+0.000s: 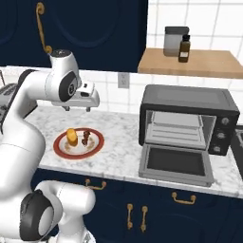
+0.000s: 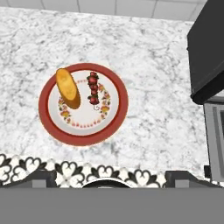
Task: Pick up the kebab skewer and baguette bread, and place them inside the toaster oven. Close the toaster oven door and start by setting the timer.
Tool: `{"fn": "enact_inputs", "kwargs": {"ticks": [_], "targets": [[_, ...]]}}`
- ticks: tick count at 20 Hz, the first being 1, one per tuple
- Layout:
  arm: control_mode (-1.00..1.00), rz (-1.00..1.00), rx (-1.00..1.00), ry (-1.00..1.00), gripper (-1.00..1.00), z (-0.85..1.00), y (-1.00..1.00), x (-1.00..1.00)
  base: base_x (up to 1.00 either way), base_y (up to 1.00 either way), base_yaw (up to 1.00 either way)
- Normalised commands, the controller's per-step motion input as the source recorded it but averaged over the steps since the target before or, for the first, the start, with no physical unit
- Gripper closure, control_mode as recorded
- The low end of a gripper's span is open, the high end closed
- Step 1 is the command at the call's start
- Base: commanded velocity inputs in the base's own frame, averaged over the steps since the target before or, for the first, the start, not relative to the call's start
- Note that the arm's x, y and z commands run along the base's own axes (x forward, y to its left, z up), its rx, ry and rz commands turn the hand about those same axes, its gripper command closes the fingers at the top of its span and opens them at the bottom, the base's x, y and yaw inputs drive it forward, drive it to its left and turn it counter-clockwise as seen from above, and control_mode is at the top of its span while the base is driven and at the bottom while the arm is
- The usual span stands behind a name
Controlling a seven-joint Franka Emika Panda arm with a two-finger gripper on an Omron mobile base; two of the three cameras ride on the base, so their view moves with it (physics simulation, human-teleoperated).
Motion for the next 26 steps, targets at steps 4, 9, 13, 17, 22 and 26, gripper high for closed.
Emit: {"fn": "enact_inputs", "kwargs": {"ticks": [4, 9, 13, 17, 22, 26], "targets": [[1.0, 0.0, 0.0, 0.0, -1.0, 0.0, 0.0, 0.0, 0.42, -0.66, 0.0], [1.0, 0.0, 0.0, 0.0, -1.0, 0.0, 0.0, 0.0, 0.44, -0.57, 0.0], [1.0, 0.0, 0.0, 0.0, -1.0, 0.0, 0.0, 0.0, 0.46, -0.17, -0.04], [1.0, 0.0, 0.0, 0.0, -1.0, 0.0, 0.0, 0.0, 0.38, 0.0, -0.1], [1.0, 0.0, 0.0, 0.0, -1.0, 0.0, 0.0, 0.0, 0.29, 0.0, -0.09], [1.0, 0.0, 0.0, 0.0, -1.0, 0.0, 0.0, 0.0, 0.27, 0.0, -0.08]]}}
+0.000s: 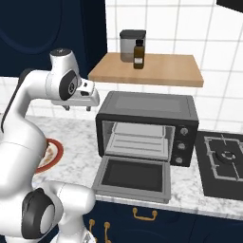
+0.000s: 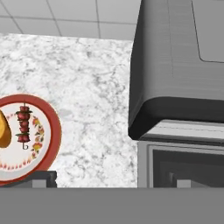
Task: Pick up the kebab skewer and baguette bread, and place them inside the toaster oven. Close the toaster oven door and start by setting the timer.
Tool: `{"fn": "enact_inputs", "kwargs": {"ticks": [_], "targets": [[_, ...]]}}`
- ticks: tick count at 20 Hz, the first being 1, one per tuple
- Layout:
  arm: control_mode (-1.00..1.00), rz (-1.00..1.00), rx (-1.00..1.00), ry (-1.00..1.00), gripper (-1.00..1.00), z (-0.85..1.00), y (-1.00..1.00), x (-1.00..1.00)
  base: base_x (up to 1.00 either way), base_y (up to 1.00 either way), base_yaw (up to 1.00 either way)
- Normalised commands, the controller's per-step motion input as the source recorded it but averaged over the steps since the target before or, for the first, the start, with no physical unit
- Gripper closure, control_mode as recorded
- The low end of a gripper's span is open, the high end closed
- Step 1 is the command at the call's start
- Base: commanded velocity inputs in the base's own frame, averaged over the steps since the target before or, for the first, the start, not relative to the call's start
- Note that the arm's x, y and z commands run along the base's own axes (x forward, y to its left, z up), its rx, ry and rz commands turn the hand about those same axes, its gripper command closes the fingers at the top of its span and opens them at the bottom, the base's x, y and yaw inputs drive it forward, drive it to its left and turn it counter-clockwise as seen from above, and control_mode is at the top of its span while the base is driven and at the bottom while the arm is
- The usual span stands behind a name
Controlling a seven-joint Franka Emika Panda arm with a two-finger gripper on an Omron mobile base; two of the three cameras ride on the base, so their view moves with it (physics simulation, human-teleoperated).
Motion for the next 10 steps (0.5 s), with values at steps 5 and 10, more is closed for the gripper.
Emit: {"fn": "enact_inputs", "kwargs": {"ticks": [5, 10], "targets": [[1.0, 0.0, 0.0, 0.0, -1.0, 0.0, 0.0, 0.0, 0.0, 0.0, 0.0], [-1.0, 0.0, 0.01, -0.03, -1.0, 0.0, -0.52, -0.29, 0.0, 0.0, 0.0]]}}
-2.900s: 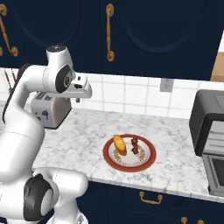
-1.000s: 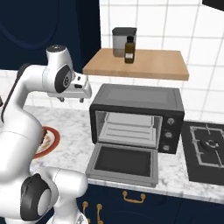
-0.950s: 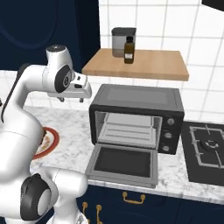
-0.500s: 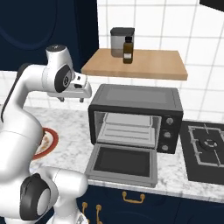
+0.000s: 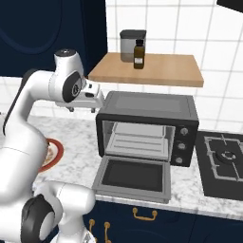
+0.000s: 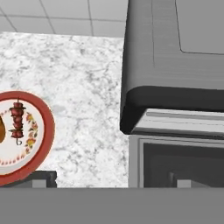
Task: Pick up the kebab skewer and baguette bread, and place them inside the toaster oven. Close the toaster oven door and start by setting the timer.
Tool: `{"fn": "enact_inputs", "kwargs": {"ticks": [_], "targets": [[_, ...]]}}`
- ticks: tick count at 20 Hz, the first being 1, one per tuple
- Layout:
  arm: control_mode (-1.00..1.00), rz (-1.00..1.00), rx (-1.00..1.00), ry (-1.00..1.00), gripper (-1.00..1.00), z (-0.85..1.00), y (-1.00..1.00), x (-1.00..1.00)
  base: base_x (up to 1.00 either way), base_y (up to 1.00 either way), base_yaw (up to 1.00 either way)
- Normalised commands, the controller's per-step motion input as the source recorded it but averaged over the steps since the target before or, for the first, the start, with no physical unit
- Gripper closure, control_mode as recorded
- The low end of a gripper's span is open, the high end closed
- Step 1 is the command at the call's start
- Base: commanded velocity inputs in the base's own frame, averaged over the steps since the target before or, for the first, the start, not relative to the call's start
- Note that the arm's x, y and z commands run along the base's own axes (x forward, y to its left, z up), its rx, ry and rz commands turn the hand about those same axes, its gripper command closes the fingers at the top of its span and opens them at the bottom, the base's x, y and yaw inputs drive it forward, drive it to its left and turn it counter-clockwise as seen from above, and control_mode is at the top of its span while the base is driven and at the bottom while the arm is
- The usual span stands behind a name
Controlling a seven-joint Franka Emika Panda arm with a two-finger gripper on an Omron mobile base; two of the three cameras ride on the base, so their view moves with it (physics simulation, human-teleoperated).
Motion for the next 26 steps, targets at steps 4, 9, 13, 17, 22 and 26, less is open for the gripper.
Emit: {"fn": "enact_inputs", "kwargs": {"ticks": [4, 9, 13, 17, 22, 26], "targets": [[-1.0, 0.0, 0.08, -0.14, -1.0, -0.08, -1.0, -0.19, 0.0, 0.0, 0.0], [-1.0, 0.0, 0.01, -0.24, -1.0, -0.37, -0.87, 0.0, 0.0, 0.0, 0.0], [-1.0, 0.0, 0.0, -0.21, -1.0, -0.46, -0.68, 0.15, 0.0, 0.0, 0.0], [-1.0, 0.0, 0.0, -0.22, -1.0, -0.47, -0.55, 0.31, 0.0, 0.0, 0.0], [-1.0, 0.0, 0.0, -0.21, -1.0, -0.4, -0.33, 0.44, 0.0, 0.0, 0.0], [-1.0, 0.0, 0.0, -0.17, -1.0, -0.19, -0.37, 0.43, 0.0, 0.0, 0.0]]}}
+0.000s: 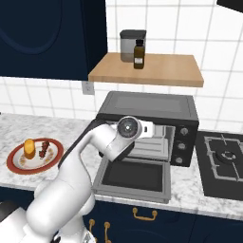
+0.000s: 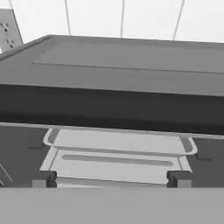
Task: Pick up the kebab skewer and baguette bread, and place them inside the toaster oven. Close the toaster oven door and start by setting the timer.
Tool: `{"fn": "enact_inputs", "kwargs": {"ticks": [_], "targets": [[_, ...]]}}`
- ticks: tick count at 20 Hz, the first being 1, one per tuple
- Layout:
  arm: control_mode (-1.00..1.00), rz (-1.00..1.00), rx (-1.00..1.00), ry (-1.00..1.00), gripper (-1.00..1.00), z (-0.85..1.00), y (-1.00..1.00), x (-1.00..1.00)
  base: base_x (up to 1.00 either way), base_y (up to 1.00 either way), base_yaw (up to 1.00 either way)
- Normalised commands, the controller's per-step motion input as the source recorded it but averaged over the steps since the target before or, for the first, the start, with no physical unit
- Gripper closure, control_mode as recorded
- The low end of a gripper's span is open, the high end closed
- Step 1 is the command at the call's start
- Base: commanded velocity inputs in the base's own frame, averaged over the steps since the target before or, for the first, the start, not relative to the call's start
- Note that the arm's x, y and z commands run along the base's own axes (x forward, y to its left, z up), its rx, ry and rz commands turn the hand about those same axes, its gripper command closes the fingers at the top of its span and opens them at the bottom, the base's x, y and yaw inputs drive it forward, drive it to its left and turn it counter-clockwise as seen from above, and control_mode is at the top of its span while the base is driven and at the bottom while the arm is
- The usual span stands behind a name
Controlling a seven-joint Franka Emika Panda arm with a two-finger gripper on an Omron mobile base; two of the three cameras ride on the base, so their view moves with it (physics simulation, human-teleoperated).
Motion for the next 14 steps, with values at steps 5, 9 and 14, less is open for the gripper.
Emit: {"fn": "enact_inputs", "kwargs": {"ticks": [5, 9, 14], "targets": [[-1.0, 0.0, 0.0, -0.1, -1.0, -0.08, -0.46, 0.37, 0.0, 0.0, 0.0], [-1.0, 0.0, 0.0, -0.01, -1.0, -0.36, -0.32, 0.0, 0.0, 0.0, 0.0], [-1.0, 0.0, 0.0, -0.08, -1.0, -0.45, -0.09, 0.0, 0.0, 0.0, 0.0]]}}
